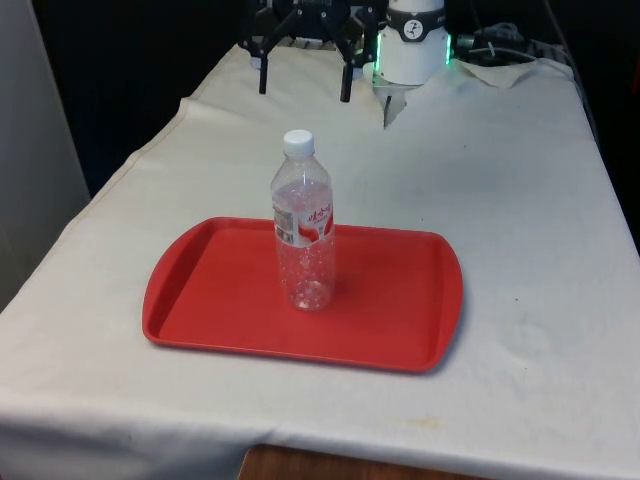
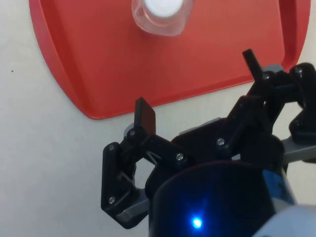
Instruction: Place the bottle upright on the tray.
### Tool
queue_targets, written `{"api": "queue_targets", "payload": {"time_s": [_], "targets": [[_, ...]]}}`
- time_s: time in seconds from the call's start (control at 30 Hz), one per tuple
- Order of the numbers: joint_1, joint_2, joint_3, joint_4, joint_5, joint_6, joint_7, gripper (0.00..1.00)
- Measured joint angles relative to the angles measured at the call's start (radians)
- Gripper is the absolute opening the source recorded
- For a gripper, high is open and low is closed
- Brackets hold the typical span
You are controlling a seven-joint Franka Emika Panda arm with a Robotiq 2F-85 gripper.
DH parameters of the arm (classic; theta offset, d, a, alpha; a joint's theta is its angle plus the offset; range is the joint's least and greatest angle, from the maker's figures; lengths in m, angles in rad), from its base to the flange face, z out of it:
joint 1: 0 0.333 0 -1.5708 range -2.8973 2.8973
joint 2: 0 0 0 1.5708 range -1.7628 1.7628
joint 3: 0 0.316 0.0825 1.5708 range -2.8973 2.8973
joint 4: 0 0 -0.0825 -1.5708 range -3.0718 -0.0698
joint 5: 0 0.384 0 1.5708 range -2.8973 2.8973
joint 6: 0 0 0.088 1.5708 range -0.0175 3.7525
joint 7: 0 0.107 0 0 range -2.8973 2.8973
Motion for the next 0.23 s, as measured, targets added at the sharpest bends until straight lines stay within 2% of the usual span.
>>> {"api": "queue_targets", "payload": {"time_s": [0.23], "targets": [[0.0,-0.023,-0.002,0.014,0.0,-0.034,0.0,1.0]]}}
